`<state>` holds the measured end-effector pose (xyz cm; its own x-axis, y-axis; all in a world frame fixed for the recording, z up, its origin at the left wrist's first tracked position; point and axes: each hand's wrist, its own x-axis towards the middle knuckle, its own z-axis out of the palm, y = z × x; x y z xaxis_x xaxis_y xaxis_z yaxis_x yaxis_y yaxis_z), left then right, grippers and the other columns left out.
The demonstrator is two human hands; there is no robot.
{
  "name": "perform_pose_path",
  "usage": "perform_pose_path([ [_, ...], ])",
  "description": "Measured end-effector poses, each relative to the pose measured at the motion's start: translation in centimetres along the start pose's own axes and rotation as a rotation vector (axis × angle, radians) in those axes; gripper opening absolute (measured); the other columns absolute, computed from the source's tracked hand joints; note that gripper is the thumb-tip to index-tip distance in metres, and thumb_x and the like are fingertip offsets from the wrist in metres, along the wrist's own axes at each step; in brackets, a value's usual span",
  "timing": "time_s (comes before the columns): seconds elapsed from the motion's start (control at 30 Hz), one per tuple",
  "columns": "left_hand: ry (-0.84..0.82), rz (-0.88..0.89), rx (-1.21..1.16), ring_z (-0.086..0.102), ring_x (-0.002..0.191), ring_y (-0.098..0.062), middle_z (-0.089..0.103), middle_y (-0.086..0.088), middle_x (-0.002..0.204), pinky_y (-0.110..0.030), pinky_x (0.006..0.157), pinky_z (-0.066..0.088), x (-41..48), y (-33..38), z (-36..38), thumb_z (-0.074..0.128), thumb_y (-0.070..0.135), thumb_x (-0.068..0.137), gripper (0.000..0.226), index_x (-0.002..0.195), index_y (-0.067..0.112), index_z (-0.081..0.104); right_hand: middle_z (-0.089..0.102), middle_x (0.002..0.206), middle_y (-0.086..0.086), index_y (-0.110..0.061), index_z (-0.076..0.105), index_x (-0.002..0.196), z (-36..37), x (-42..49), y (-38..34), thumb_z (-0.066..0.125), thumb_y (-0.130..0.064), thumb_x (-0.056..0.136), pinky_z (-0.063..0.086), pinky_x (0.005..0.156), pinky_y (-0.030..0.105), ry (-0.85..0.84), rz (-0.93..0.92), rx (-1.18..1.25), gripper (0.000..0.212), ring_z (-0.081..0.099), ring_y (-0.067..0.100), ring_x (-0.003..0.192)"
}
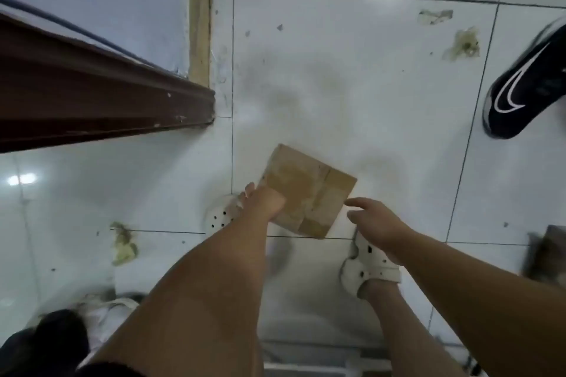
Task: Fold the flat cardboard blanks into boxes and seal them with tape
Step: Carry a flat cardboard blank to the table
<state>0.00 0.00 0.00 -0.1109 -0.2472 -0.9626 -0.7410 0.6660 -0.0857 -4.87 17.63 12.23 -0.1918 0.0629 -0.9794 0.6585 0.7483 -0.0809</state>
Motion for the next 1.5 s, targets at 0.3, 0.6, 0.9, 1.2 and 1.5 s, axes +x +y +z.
perform_pose_path([
  [0.3,-0.124,0.099,0.082,-0.009,0.144,-0.031,-0.006,-0.002,0.159,-0.048,0.116,0.001,4.0,-0.4,-0.1,0.051,0.046,0.089,0.064,0.147,0.027,0.032,0.043,0.147,0.006,-0.013,0.049,0.139,3.7,5.4,0.2,0.041,-0.009,0.098,0.029,0.1,0.025,-0.037,-0.008,-0.058,0.042,0.038,0.023,0.135],
  [0.6,-0.103,0.13,0.058,-0.023,0.141,-0.032,-0.024,0.004,0.155,-0.06,0.109,-0.011,4.3,-0.1,1.6,0.057,0.049,0.089,0.046,0.133,0.048,0.046,0.052,0.138,0.006,-0.014,0.058,0.129,5.0,8.1,-0.2,0.041,-0.01,0.097,0.034,0.098,0.027,-0.005,-0.02,-0.105,0.036,0.047,0.023,0.126],
  [0.9,-0.072,0.094,0.144,-0.012,0.143,-0.034,-0.009,-0.01,0.156,-0.055,0.115,0.004,5.9,0.3,4.3,0.062,0.05,0.084,0.07,0.144,0.023,0.039,0.048,0.143,0.004,-0.015,0.055,0.133,4.0,9.2,0.7,0.038,-0.008,0.097,0.031,0.104,0.028,0.014,-0.021,-0.072,0.041,0.041,0.022,0.133],
  [1.2,0.055,0.025,-0.459,0.038,0.129,-0.026,0.032,-0.004,0.146,-0.031,0.101,0.036,5.6,-3.2,5.0,0.063,0.02,0.082,0.069,0.143,0.018,0.033,0.042,0.138,0.032,0.016,0.046,0.129,3.4,9.8,2.7,0.042,0.003,0.094,0.031,0.108,0.054,0.065,0.153,0.138,0.037,0.038,0.045,0.129],
  [1.5,0.052,-0.305,-0.508,0.024,0.134,-0.037,0.017,-0.01,0.147,-0.051,0.108,0.03,7.3,1.0,6.3,0.077,0.046,0.072,0.107,0.143,0.014,0.004,0.016,0.159,0.005,-0.016,0.015,0.152,3.7,13.8,5.6,0.049,0.0,0.095,0.025,0.112,0.045,0.028,0.289,0.515,0.069,0.019,0.028,0.144],
])
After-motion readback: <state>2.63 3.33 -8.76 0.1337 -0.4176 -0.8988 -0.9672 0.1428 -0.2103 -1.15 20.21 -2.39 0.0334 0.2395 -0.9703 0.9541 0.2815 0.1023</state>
